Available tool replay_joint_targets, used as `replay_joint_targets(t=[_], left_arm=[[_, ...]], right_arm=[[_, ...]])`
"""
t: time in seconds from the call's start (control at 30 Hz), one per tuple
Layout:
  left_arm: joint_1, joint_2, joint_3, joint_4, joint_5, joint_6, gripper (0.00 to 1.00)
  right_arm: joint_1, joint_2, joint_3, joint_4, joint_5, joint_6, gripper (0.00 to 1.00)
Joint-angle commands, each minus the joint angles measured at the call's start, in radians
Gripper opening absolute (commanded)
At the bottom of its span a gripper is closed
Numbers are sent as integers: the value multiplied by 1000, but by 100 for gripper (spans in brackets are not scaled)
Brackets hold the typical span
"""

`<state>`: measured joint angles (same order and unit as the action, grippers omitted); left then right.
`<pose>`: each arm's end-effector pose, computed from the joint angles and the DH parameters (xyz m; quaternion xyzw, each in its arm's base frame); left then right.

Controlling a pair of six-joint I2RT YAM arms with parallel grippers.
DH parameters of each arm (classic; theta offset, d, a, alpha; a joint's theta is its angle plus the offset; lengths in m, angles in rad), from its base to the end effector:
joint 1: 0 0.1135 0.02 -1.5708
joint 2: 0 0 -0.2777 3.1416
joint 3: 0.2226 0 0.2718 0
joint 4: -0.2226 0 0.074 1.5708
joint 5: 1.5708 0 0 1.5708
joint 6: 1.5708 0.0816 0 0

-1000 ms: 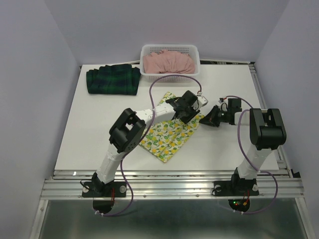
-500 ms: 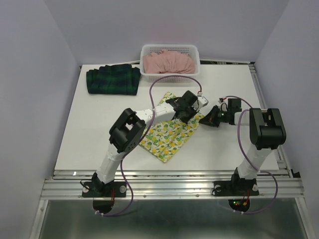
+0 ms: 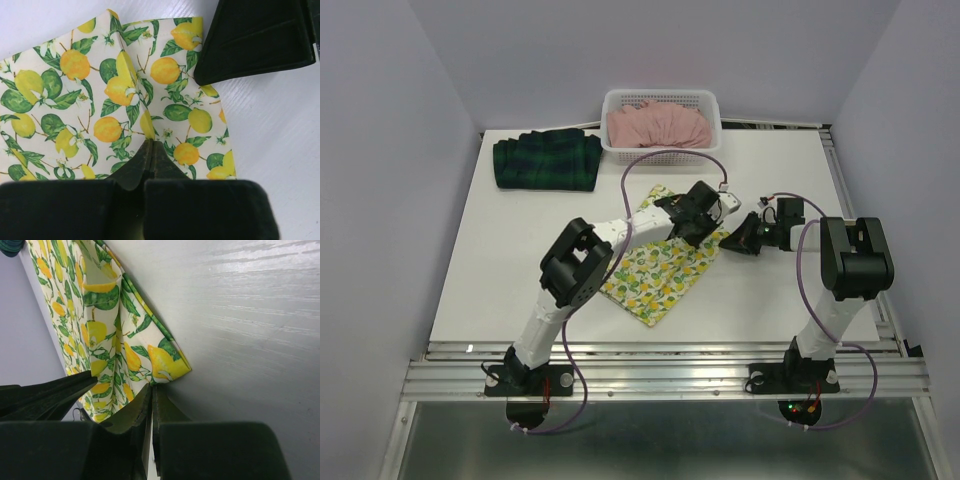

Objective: Fold and stack the skirts
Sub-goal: Fold the skirt

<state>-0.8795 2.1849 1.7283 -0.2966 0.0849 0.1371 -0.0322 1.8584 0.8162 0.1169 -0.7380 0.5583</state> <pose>0.3502 -0.4341 0.1712 0.4609 0.7927 -0.1804 0.3560 0.3667 0.0431 0.0738 0.1479 0.8795 0.4072 0.1967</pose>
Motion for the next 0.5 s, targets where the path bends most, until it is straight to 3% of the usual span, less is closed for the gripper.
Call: replay_joint_targets(t=[0.0,0.47], left_arm=[[-35,-56,22,-7,7,-14,0],[-76,-39,-23,13,19,-57,0]], right_arm=[[3,47,-28,-88,126,-37,8],[3,42,-26,-106,146,-49,6]])
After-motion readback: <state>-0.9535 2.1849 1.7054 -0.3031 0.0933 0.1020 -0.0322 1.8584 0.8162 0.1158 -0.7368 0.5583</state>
